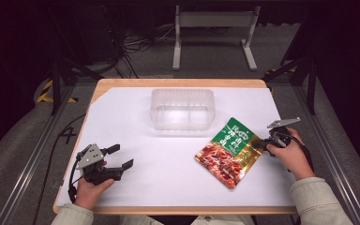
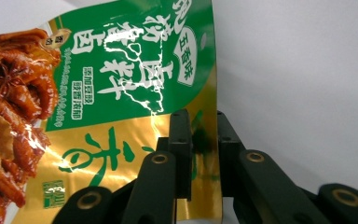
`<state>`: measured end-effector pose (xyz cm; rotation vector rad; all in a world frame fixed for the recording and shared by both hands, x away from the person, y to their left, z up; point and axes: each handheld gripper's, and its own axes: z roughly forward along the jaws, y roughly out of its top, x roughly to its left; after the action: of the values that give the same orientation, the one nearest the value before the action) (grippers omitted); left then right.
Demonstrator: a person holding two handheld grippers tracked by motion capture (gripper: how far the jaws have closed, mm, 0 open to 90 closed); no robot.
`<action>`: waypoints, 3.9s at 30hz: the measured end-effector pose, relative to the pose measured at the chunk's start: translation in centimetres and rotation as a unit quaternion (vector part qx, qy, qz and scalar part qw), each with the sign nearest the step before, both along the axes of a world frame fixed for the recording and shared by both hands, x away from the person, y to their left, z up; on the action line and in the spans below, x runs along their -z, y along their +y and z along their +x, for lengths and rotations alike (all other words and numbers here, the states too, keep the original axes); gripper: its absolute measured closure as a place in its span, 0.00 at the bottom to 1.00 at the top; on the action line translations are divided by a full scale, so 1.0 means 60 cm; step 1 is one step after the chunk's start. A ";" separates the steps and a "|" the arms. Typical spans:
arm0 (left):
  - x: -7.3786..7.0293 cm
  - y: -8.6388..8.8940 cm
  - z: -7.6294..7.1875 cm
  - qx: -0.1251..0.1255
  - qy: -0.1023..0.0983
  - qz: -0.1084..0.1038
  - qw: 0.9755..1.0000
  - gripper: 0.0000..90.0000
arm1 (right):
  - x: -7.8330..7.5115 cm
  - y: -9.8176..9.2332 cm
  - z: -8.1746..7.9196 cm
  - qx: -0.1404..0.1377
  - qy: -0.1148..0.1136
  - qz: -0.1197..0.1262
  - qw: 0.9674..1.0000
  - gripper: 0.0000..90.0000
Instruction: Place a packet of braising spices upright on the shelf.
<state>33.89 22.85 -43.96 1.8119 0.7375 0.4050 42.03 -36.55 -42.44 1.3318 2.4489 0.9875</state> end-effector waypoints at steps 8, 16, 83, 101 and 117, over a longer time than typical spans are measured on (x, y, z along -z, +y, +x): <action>0.000 0.000 0.000 0.000 0.000 0.000 1.000 0.23 | -0.003 0.008 -0.004 -0.011 0.004 -0.008 1.000 1.00; 0.000 0.000 -0.001 -0.001 0.002 -0.004 1.000 0.23 | -0.018 0.007 -0.009 -0.001 0.007 0.008 1.000 1.00; -0.001 0.001 -0.001 -0.002 -0.004 -0.003 1.000 0.23 | -0.273 0.088 -0.077 -0.110 -0.091 0.176 0.974 1.00; -0.001 0.002 -0.002 -0.003 -0.002 -0.005 1.000 0.23 | -0.325 0.114 -0.050 -0.108 -0.106 0.181 0.972 1.00; -0.001 0.006 -0.007 -0.008 -0.003 -0.005 1.000 0.23 | -0.347 0.165 -0.013 -0.117 -0.115 0.183 0.969 1.00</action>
<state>33.47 23.21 -43.90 1.7962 0.7476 0.4168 41.28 -26.66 -21.61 0.9578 2.3583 1.6174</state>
